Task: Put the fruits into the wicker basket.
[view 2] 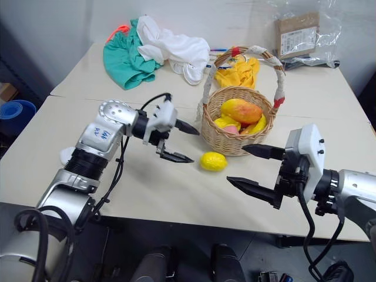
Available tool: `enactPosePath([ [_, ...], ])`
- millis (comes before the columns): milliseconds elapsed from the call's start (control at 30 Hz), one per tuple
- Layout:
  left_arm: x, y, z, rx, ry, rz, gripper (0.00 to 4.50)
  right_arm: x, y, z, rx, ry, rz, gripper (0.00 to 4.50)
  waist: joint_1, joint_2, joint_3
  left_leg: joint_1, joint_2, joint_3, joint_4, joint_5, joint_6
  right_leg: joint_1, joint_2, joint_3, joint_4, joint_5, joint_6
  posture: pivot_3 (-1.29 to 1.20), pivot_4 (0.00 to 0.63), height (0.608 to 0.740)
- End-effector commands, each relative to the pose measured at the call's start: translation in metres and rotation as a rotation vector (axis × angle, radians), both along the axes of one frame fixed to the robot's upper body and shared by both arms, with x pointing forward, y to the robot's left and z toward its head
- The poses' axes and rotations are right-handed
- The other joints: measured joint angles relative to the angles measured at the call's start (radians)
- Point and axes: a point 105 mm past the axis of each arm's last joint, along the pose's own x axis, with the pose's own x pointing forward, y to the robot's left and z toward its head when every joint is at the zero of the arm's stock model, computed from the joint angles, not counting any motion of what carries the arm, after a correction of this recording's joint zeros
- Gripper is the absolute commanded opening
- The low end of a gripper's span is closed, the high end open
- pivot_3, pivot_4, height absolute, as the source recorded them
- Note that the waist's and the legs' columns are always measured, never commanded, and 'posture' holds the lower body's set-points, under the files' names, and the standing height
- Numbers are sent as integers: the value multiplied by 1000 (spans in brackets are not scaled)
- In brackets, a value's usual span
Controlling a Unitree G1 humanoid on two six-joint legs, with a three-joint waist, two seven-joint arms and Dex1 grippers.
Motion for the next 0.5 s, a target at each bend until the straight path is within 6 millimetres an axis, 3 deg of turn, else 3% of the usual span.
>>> enactPosePath([
  [33,3,-20,-15,5,-13,6,4482,-7,4,9,1,-54,9,4500,-2,0,0,-1,0,0,0,0,1,0,0,0,0,1,2,0,150,740],
  [300,16,-41,-37,28,-35,76,4482,-10,3,10,9,-57,-15,4500,-11,0,0,-1,0,1,0,0,2,-1,0,0,-1,2,4,0,150,740],
  [400,16,-39,-37,34,-29,73,3911,-10,4,11,13,-59,-18,4500,-10,0,0,0,0,1,0,0,2,-1,0,0,-1,2,4,0,150,740],
  [500,7,-35,-28,15,-10,9,3025,-10,4,10,11,-57,-21,4500,-10,0,0,0,0,1,0,0,2,-1,0,0,-1,2,4,0,150,740],
])
